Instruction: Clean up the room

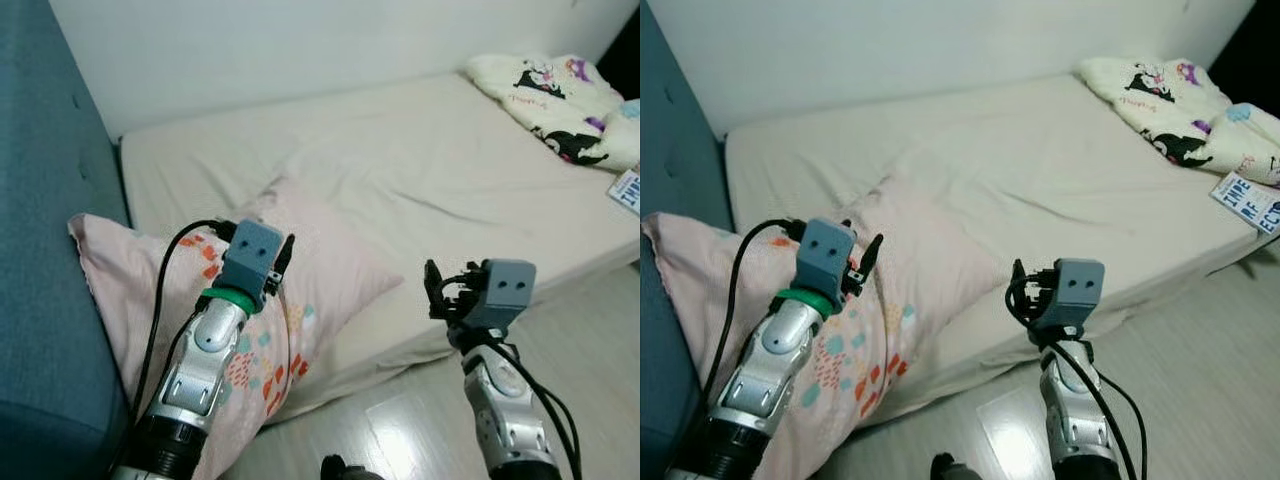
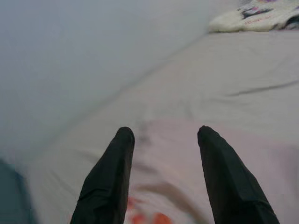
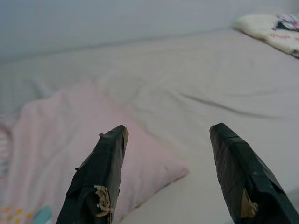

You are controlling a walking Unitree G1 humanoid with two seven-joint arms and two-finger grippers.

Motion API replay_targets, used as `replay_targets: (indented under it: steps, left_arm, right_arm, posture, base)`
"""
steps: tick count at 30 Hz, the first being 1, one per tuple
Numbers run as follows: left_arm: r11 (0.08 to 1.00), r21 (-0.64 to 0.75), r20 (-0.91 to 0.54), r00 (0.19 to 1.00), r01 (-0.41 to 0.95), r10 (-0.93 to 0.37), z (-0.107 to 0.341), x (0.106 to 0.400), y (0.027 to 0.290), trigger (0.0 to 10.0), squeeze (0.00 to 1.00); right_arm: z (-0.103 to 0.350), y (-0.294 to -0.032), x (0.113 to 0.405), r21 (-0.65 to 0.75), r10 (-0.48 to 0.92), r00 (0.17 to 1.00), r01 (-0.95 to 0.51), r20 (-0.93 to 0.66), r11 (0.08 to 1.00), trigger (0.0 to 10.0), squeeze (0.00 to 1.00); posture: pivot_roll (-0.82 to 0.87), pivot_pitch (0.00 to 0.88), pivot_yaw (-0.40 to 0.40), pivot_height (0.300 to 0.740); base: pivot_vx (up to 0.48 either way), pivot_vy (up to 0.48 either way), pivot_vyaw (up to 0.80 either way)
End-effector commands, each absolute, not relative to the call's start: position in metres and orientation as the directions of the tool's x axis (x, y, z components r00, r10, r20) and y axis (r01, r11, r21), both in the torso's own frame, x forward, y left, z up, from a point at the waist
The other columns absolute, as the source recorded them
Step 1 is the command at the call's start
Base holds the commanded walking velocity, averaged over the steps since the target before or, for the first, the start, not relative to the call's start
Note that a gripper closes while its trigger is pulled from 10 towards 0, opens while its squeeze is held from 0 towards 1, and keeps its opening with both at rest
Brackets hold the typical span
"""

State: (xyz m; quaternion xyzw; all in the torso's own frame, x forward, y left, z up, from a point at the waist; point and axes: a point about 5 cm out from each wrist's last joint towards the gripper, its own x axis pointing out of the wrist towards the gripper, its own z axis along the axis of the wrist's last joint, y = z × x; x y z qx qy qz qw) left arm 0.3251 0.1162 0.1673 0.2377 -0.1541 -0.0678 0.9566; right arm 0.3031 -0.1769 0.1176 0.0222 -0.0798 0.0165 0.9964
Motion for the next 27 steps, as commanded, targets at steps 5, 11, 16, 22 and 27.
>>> replay_targets:
  steps: [5, 11, 16, 22, 27]
  left_arm:
    - [0.861, 0.508, 0.229, 0.967, -0.020, -0.113, 0.162, 0.320, 0.127, 10.0, 0.00]
    - [0.907, 0.420, 0.154, 0.983, 0.030, -0.103, 0.154, 0.301, 0.127, 10.0, 0.00]
    - [0.931, 0.317, 0.004, 0.982, 0.180, -0.191, 0.130, 0.292, 0.122, 10.0, 0.00]
    - [0.887, 0.418, 0.024, 0.973, 0.198, -0.229, 0.142, 0.317, 0.115, 10.0, 0.00]
    - [0.909, 0.394, 0.098, 0.977, 0.137, -0.189, 0.176, 0.332, 0.120, 10.0, 0.72]
  right_arm:
    - [0.120, -0.175, 0.302, 0.027, 0.049, 0.983, -0.055, 0.175, 0.998, 10.0, 0.00]
    - [0.127, -0.174, 0.305, 0.023, 0.046, 0.980, -0.051, 0.196, 0.998, 10.0, 0.00]
    - [0.117, -0.173, 0.298, 0.020, 0.027, 0.986, -0.031, 0.164, 0.999, 10.0, 0.00]
    - [0.106, -0.182, 0.299, 0.111, -0.032, 0.994, 0.020, 0.107, 0.994, 10.0, 0.00]
    - [0.108, -0.182, 0.306, 0.158, -0.007, 0.994, -0.010, 0.105, 0.987, 10.0, 0.22]
  posture:
    - [-0.10, 0.111, -0.060, 0.740]
    - [-0.09, 0.128, -0.046, 0.740]
    - [-0.10, 0.131, -0.051, 0.740]
    - [-0.10, 0.132, -0.046, 0.740]
    - [-0.10, 0.132, -0.046, 0.740]
  base:
    - [0.000, 0.000, 0.00]
    - [0.000, 0.000, 0.00]
    - [0.000, 0.000, 0.00]
    - [0.000, 0.000, 0.00]
    - [0.000, 0.000, 0.00]
